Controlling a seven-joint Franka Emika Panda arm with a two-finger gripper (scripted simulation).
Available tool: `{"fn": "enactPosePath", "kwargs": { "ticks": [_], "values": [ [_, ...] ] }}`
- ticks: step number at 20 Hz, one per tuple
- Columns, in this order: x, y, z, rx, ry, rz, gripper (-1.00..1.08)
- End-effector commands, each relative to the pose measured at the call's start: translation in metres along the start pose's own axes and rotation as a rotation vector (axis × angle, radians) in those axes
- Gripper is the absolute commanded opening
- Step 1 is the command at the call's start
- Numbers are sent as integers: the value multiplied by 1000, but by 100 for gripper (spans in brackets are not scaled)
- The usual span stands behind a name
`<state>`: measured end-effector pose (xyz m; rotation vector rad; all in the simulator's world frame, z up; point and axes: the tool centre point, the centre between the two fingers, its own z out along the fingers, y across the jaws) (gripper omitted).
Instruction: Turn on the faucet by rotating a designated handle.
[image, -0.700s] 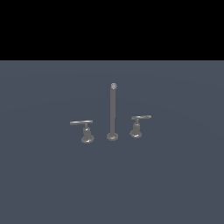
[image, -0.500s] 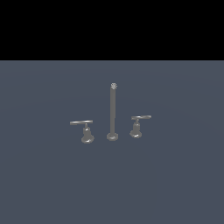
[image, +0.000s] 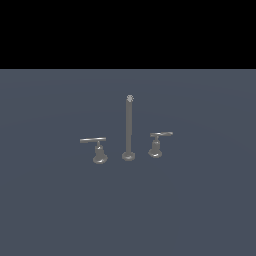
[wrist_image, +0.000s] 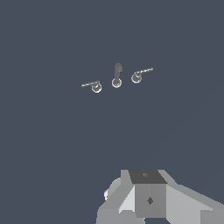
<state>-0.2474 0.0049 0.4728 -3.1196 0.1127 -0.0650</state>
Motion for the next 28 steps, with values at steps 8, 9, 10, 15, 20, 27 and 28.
{"fn": "enactPosePath", "kwargs": {
  "ticks": [8, 9, 10, 15, 20, 27, 28],
  "values": [
    [10, -30, 49, -5, -3, 168, -100],
    [12, -33, 55, -6, -3, 189, -100],
    [14, -37, 61, -7, -4, 211, -100],
    [24, -55, 93, -10, -6, 320, -100],
    [36, -72, 125, -13, -8, 429, -100],
    [56, -93, 169, -15, -11, 578, -100],
    [59, -96, 175, -16, -11, 599, -100]
  ]
}}
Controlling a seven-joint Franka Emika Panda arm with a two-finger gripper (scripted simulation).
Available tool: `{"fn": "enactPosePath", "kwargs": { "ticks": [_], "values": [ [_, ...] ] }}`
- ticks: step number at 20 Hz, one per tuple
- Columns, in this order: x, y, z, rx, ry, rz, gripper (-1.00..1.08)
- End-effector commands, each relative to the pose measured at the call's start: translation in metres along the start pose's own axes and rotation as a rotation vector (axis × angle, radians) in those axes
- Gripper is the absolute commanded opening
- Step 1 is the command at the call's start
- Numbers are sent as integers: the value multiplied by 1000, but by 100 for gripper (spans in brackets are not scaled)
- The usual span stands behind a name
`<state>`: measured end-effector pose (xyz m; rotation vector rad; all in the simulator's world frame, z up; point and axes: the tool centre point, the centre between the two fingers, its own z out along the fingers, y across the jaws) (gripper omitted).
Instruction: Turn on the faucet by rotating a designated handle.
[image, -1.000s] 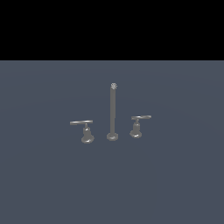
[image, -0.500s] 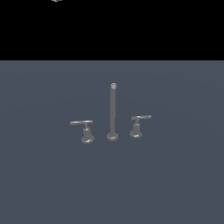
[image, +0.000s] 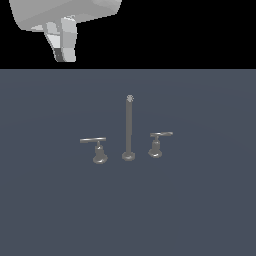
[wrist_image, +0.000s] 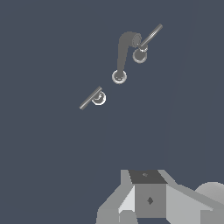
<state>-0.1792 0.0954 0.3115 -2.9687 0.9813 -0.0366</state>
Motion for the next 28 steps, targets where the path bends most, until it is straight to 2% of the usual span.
{"fn": "enactPosePath", "kwargs": {
  "ticks": [1, 14, 28],
  "values": [
    [3, -10, 16, 0, -1, 54, -100],
    [24, -55, 87, -4, -8, 298, -100],
    [54, -88, 151, -12, -10, 517, -100]
  ]
}}
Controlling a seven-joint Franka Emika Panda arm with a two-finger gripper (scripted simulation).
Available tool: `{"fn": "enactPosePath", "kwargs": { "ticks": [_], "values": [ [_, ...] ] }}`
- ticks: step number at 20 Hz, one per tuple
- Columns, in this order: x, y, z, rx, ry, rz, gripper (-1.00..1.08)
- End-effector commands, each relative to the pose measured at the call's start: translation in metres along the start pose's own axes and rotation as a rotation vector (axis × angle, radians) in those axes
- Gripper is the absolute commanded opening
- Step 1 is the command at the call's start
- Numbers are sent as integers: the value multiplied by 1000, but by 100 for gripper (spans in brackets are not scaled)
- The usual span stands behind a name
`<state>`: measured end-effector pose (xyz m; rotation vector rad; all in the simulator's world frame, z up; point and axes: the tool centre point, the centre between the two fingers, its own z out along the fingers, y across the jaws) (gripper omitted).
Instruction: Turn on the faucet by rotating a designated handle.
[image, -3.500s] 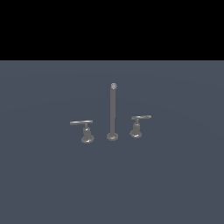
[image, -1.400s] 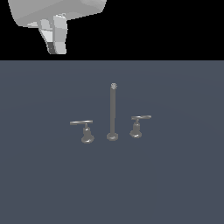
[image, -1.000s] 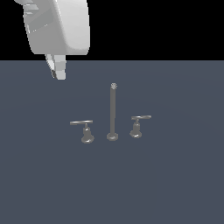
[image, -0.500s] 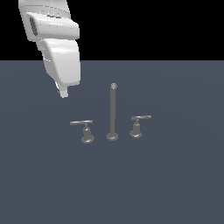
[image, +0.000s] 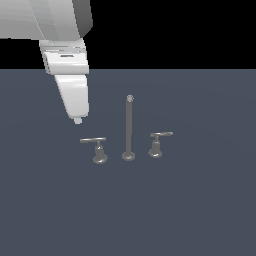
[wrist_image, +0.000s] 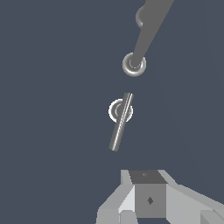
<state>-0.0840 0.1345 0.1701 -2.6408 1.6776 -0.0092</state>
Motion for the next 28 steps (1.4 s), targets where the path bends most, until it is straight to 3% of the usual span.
{"fn": "enactPosePath", "kwargs": {
  "ticks": [1, 16, 28],
  "values": [
    [3, -8, 12, -1, 1, 40, -100],
    [26, -46, 72, -13, 6, 251, -100],
    [31, -52, 82, -14, 4, 289, -100]
  ]
}}
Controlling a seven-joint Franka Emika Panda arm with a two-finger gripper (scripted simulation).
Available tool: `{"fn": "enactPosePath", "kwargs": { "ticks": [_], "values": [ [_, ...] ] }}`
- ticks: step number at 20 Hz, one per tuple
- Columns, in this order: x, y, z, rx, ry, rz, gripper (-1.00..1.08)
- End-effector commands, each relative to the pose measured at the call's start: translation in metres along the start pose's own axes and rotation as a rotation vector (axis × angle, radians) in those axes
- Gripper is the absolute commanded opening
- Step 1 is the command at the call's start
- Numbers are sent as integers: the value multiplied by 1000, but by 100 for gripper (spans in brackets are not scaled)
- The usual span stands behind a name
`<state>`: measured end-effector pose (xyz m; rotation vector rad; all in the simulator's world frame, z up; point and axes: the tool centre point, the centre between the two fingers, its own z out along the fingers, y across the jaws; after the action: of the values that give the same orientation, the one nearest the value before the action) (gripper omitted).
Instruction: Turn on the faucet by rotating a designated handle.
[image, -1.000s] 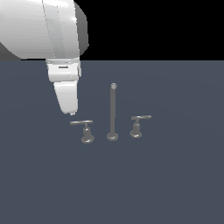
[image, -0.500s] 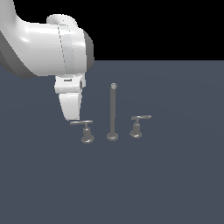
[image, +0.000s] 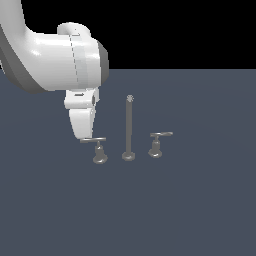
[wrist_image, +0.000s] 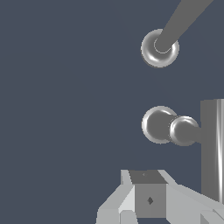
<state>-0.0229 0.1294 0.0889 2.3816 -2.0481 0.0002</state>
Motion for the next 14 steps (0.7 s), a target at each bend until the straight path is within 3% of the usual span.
{"fn": "enactPosePath", "kwargs": {
  "ticks": [1, 12, 14],
  "values": [
    [0, 0, 0, 0, 0, 0, -100],
    [-18, 30, 0, 0, 0, 0, -100],
    [-13, 23, 0, 7, -2, 6, -100]
  ]
}}
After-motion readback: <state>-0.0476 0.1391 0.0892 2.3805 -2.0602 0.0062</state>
